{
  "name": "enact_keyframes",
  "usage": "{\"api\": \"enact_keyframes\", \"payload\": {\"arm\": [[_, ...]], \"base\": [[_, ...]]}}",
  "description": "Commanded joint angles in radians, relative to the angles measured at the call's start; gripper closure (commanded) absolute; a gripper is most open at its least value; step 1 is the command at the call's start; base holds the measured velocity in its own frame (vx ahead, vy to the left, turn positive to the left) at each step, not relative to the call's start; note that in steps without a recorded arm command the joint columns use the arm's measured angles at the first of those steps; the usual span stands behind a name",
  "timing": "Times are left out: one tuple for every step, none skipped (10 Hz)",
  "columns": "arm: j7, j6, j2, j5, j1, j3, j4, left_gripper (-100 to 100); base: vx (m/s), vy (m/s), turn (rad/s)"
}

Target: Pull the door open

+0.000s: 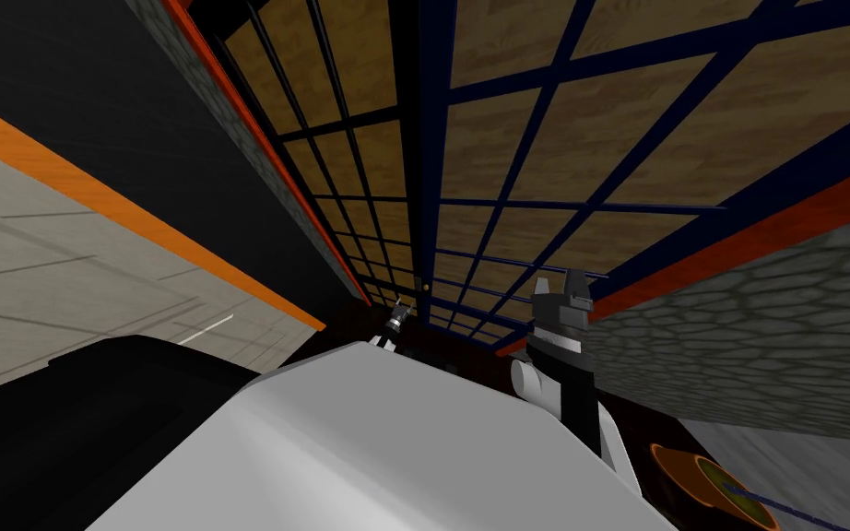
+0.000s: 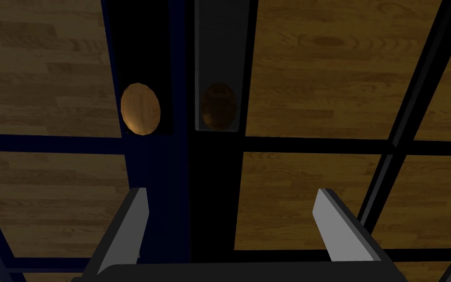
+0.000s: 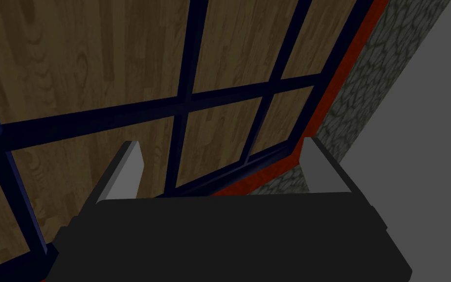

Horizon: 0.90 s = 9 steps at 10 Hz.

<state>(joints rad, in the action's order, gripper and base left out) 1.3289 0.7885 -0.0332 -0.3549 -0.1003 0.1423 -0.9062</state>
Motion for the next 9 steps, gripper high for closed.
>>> {"api": "enact_keyframes", "payload": {"arm": [[0.000, 0.000, 0.000, 0.000, 0.000, 0.000, 0.000, -100], [0.000, 0.000, 0.000, 0.000, 0.000, 0.000, 0.000, -100], [0.000, 0.000, 0.000, 0.000, 0.000, 0.000, 0.000, -100], [0.000, 0.000, 0.000, 0.000, 0.000, 0.000, 0.000, -100], [0.000, 0.000, 0.000, 0.000, 0.000, 0.000, 0.000, -100], [0.000, 0.000, 0.000, 0.000, 0.000, 0.000, 0.000, -100], [0.000, 0.000, 0.000, 0.000, 0.000, 0.000, 0.000, -100], [0.000, 0.000, 0.000, 0.000, 0.000, 0.000, 0.000, -100], [0.000, 0.000, 0.000, 0.000, 0.000, 0.000, 0.000, -100]], "base": [[-0.028, -0.005, -0.001], [-0.018, -0.003, -0.001], [-0.009, -0.001, 0.000], [0.000, 0.000, 0.000], [0.000, 0.000, 0.000], [0.005, 0.001, 0.000], [0.000, 0.000, 0.000], [0.000, 0.000, 0.000], [0.000, 0.000, 0.000]]}}
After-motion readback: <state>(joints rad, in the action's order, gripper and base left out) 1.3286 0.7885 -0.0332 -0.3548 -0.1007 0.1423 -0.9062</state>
